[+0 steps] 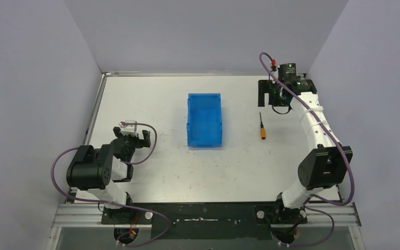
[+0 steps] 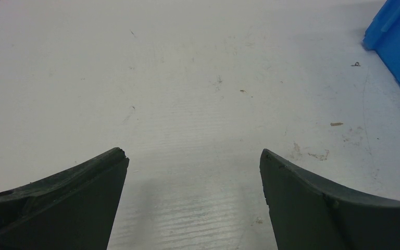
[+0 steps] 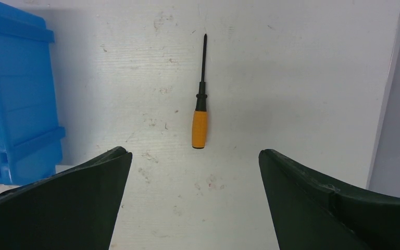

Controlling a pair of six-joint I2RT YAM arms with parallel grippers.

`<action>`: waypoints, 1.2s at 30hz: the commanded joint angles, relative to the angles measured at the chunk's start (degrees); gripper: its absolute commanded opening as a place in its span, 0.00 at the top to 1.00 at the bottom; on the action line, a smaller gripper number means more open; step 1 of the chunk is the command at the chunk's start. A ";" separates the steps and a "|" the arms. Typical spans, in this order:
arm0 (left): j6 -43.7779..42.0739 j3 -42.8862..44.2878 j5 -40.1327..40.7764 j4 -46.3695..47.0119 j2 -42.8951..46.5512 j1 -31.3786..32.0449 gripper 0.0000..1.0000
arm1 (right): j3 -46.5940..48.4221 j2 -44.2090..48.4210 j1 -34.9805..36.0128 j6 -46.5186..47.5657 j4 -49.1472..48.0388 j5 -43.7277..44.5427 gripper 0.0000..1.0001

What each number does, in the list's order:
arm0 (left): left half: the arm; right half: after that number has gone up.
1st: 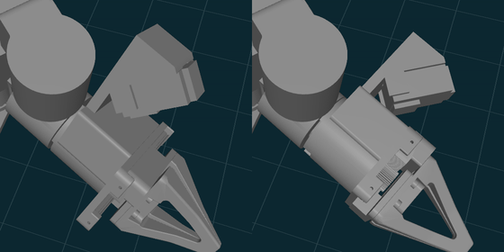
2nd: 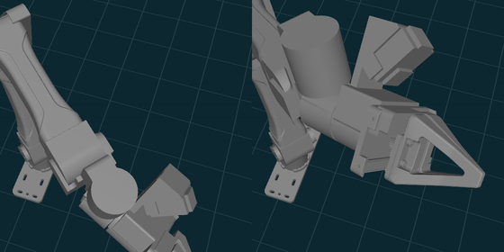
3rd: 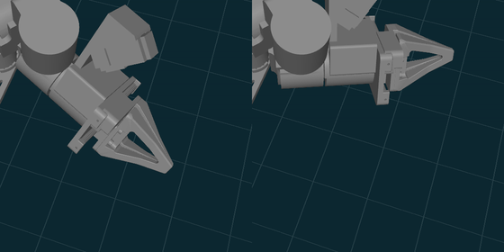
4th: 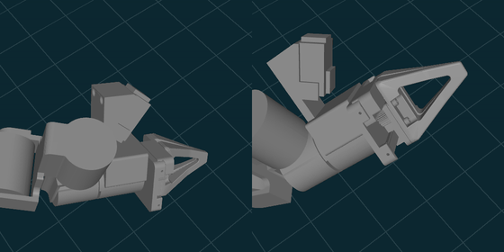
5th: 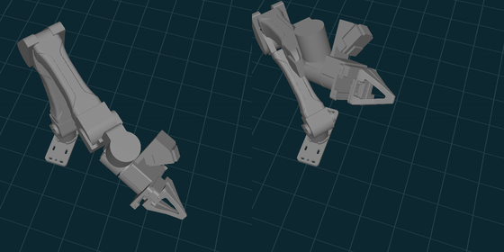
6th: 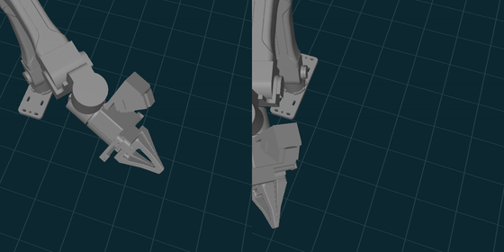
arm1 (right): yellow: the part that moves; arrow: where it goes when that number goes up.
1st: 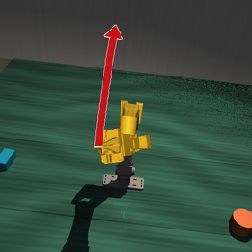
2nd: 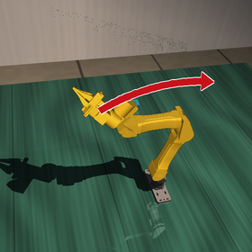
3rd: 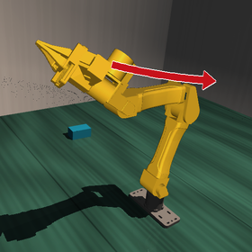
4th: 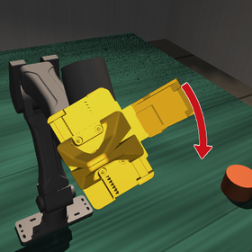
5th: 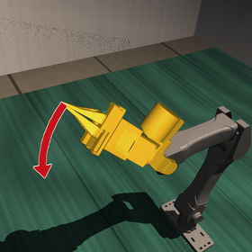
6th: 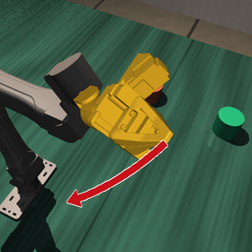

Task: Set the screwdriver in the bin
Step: Pick up the screwdriver from the center of the board.

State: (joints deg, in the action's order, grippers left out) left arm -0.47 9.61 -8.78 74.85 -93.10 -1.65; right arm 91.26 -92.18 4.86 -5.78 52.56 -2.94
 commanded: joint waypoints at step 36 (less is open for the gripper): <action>0.14 0.64 0.51 1.57 1.39 -0.20 0.03 | -18.70 -12.07 -1.96 -1.60 -18.74 -0.26 0.11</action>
State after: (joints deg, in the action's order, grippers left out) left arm -0.47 9.61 -8.56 74.78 -92.99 -1.65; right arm 73.08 -103.55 3.36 -6.74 37.36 -3.05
